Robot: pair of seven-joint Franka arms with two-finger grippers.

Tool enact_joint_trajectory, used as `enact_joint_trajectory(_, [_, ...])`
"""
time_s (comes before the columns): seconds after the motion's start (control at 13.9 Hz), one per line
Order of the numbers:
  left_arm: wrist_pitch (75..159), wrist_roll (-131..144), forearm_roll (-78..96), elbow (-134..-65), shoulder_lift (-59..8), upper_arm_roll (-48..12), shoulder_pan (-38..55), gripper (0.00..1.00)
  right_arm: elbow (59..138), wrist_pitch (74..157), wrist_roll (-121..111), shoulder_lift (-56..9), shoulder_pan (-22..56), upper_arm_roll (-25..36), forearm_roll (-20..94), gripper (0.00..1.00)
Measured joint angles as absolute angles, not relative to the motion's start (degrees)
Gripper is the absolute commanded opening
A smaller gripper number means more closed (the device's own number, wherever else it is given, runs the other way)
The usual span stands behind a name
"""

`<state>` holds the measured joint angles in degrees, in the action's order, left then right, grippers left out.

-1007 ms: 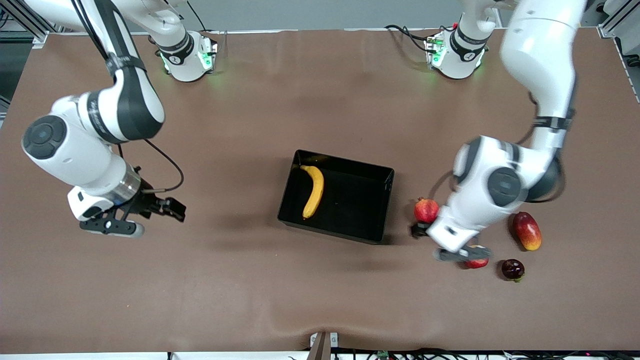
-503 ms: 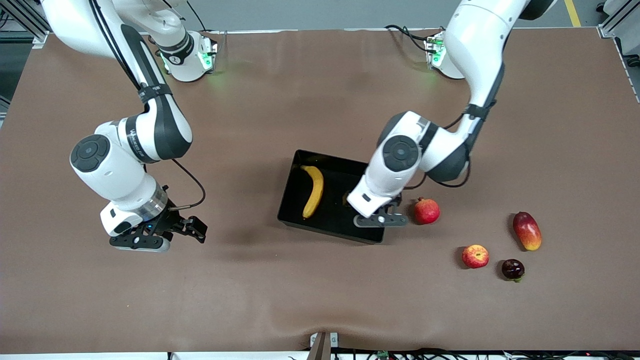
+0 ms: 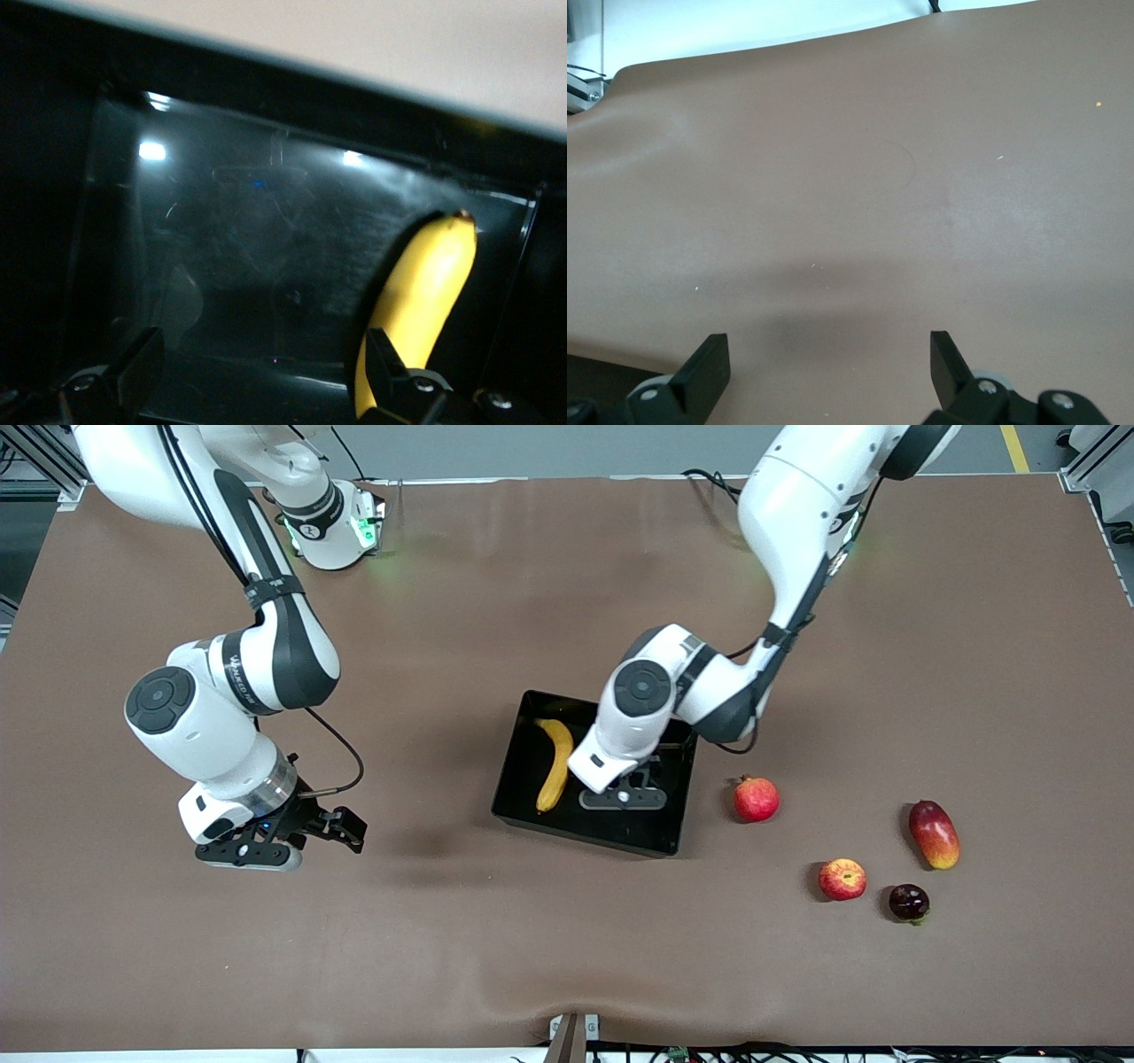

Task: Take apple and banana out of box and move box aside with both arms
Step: 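Move the left gripper back into the tray over the yellow banana, then close the left gripper on the banana's stem end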

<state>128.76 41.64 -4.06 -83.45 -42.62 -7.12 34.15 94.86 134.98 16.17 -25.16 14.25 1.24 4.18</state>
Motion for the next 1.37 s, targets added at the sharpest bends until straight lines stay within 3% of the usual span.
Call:
enact_joint_trajectory(0.65, [140.3, 43.0, -4.9, -83.5, -49.4, -7.1, 38.3, 1.0, 94.9, 128.1, 16.0, -23.8, 15.3, 1.1, 4.2, 1.0])
enact_joint_trajectory(1.01, [140.5, 42.9, -5.1, -83.5, -49.7, -7.1, 38.6, 1.0, 94.9, 127.8, 16.0, -23.7, 15.8, 1.0, 4.2, 1.0])
enact_joint_trajectory(1.37, [140.5, 42.9, -5.5, -83.3, -50.0, -7.1, 38.7, 1.0, 95.0, 120.4, 16.0, -21.1, 15.6, 1.5, 4.2, 1.0])
